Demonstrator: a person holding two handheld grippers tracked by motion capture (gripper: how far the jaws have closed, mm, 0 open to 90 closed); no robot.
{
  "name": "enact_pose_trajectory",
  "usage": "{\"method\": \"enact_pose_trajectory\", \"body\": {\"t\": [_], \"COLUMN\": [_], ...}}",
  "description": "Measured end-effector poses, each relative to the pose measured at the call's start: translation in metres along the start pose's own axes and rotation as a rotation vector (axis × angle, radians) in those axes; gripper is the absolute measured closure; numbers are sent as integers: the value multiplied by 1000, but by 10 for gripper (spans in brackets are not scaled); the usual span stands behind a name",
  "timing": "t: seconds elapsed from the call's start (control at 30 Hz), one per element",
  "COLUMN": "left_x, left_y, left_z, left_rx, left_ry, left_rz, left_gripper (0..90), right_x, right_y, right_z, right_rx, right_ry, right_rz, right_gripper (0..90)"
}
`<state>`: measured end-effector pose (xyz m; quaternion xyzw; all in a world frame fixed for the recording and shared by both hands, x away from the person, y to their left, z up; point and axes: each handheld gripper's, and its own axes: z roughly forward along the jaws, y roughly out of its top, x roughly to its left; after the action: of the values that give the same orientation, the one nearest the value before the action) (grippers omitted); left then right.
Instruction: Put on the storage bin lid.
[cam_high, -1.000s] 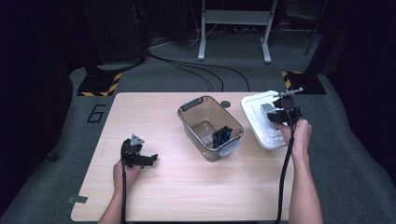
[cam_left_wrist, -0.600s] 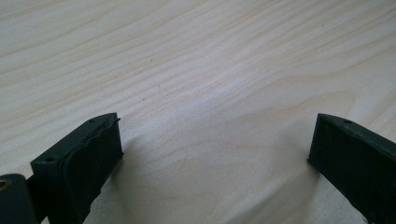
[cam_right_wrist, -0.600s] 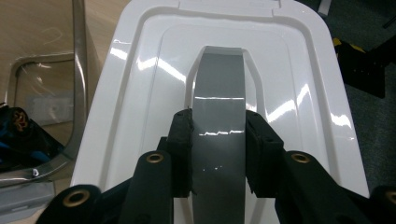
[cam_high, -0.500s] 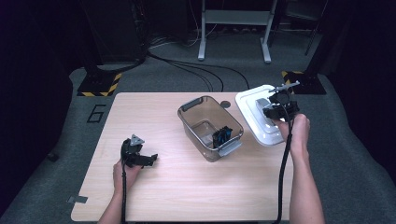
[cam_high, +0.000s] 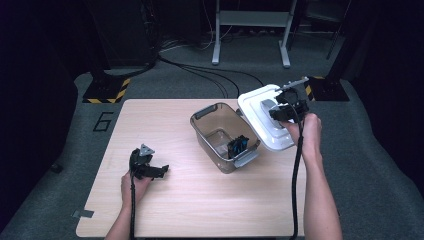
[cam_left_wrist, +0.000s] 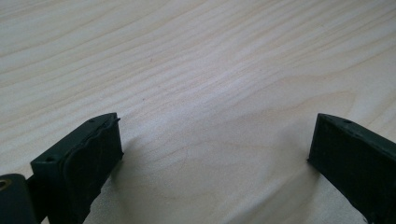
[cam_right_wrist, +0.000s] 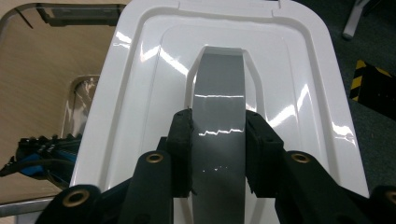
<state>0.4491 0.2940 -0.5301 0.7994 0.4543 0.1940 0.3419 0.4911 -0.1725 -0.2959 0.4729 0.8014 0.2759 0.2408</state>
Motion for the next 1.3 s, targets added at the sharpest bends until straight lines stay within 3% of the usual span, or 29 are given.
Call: {"method": "enact_pose_trajectory", "body": {"t": [0.57,0.6,0.73,1.13,1.3], "left_x": [1,0,0,0,0], "left_y": [0,0,0,0,0], "left_z": [0,0,0,0,0], "left_rx": [4,-5,-3,2,-2], "left_ry": [-2,2,2,0,-1], "left_rz": [8,3,4,4,0], "left_gripper": [25,25,25,25,25], "right_x": [45,46,57,83,95], "right_y": [34,35,40,51,54], "right_z": [16,18,25,51,61], "right_rx": [11,8,22,86,115], "right_ry": [111,119,142,202,205], "right_rz": [-71,-96,-111,-108,-109], "right_gripper": [668,668,668,667,667]}}
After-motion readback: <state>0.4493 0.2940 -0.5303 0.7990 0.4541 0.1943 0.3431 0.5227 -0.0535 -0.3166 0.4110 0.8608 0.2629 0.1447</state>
